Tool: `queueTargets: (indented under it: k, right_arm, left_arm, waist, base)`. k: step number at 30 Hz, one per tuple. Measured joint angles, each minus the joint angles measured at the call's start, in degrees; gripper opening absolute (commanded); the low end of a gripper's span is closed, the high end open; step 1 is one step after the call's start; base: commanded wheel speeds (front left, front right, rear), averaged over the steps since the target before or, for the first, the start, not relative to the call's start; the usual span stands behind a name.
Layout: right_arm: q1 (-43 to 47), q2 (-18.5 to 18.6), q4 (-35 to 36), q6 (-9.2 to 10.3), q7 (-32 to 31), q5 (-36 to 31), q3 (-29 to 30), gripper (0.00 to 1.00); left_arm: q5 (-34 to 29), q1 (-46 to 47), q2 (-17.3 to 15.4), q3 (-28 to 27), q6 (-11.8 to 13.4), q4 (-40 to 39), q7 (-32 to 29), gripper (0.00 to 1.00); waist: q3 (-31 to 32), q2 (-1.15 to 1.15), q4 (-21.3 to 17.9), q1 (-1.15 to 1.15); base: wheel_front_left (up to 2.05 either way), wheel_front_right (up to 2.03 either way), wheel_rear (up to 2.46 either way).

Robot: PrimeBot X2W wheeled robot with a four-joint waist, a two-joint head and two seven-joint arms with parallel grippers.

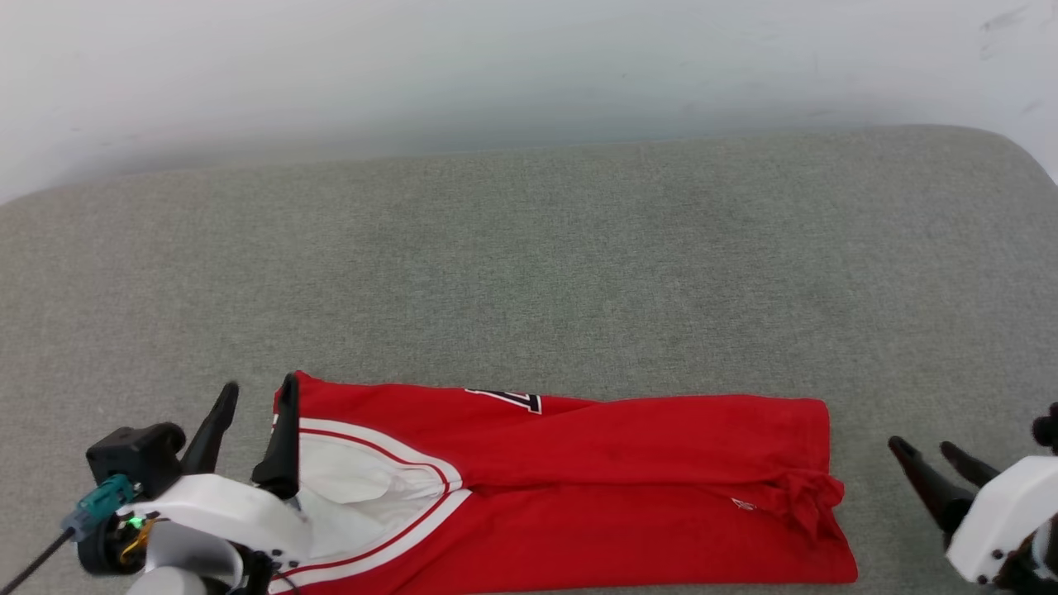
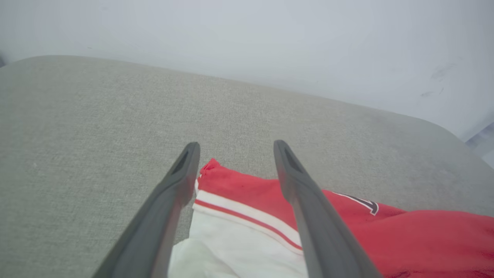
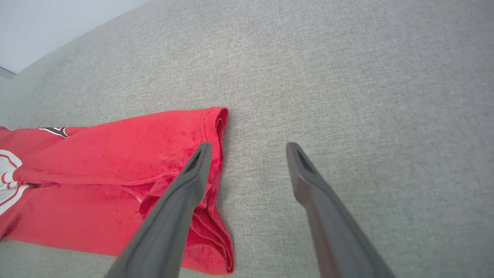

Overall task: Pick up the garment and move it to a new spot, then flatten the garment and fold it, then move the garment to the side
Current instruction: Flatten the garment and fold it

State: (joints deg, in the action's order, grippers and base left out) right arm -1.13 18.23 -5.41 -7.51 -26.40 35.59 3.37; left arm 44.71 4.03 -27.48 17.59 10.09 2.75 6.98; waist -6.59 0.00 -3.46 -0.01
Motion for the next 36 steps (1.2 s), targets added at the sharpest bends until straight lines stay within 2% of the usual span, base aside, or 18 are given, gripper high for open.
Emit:
queueTargets:
  k: [6, 10, 11, 16, 20, 26, 27, 28, 29, 36]
  right_arm:
    - [-0.47, 0.3, 2.61, 0.0, -8.81, -0.82, 5.42, 1.0]
    - [-0.28, -1.38, 3.9, 0.01, -14.43, -1.93, 7.24, 1.0]
    - [-0.23, -2.81, 4.49, 0.0, -16.08, -2.14, 7.28, 1.0]
    - [-0.15, -6.09, 3.31, 0.01, -17.81, -2.27, 6.54, 1.0]
    - [-0.25, -8.2, -0.53, 0.0, -17.68, -1.15, 5.94, 1.0]
    - [-0.31, -8.47, -4.09, 0.0, -17.73, 0.78, 5.23, 1.0]
    - [-0.43, -8.45, -4.35, 0.0, -17.68, 0.82, 5.15, 0.48]
    - [-0.62, -8.37, -4.59, 0.01, -17.45, 0.93, 4.86, 0.2]
    - [-0.91, -8.25, -4.88, 0.03, -17.35, 1.2, 4.53, 0.0]
    - [-2.21, -6.66, -5.69, 0.0, -15.61, 1.67, 1.65, 0.0]
  left_arm:
    - [-6.59, 2.26, 2.03, 1.51, 1.62, -3.16, 5.97, 1.0]
    - [-11.02, 2.66, 3.3, 1.92, 3.19, -5.3, 7.42, 1.0]
    - [-12.58, 2.65, 4.11, 1.9, 3.6, -6.41, 7.78, 1.0]
    - [-14.75, 2.57, 5.57, 2.15, 3.5, -8.1, 7.91, 1.0]
    - [-15.83, 2.58, 6.68, 2.41, 2.99, -8.28, 7.92, 1.0]
    - [-16.88, 2.61, 7.86, 2.09, 2.05, -7.59, 7.93, 1.0]
    - [-17.06, 2.62, 7.95, 2.0, 1.99, -7.58, 7.94, 1.0]
    - [-17.36, 2.61, 7.98, 1.93, 1.91, -7.36, 8.0, 1.0]
    - [-17.47, 2.61, 8.0, 1.78, 1.89, -7.19, 8.01, 1.0]
    - [-18.26, 2.3, 7.68, 1.71, 1.51, -5.78, 8.09, 1.0]
  waist:
    - [0.17, 0.0, 1.19, 0.0]
    - [-0.2, 0.0, 2.71, 0.0]
    - [-0.58, 0.0, 3.57, 0.0]
    - [-2.05, 0.0, 5.99, 0.0]
    - [-3.47, 0.0, 7.98, 0.0]
    - [-4.66, 0.0, 9.93, 0.0]
    - [-4.76, 0.0, 10.0, 0.0]
    - [-4.79, 0.0, 10.0, 0.0]
    - [-4.75, 0.0, 9.89, 0.0]
    - [-3.33, 0.0, 8.81, 0.01]
  base:
    - [0.0, 0.0, 0.0]
    - [0.0, 0.0, 0.0]
    - [0.0, 0.0, 0.0]
    - [0.0, 0.0, 0.0]
    - [0.0, 0.0, 0.0]
    - [0.0, 0.0, 0.0]
    - [0.0, 0.0, 0.0]
    - [0.0, 0.0, 0.0]
    - [0.0, 0.0, 0.0]
    - [0.0, 0.0, 0.0]
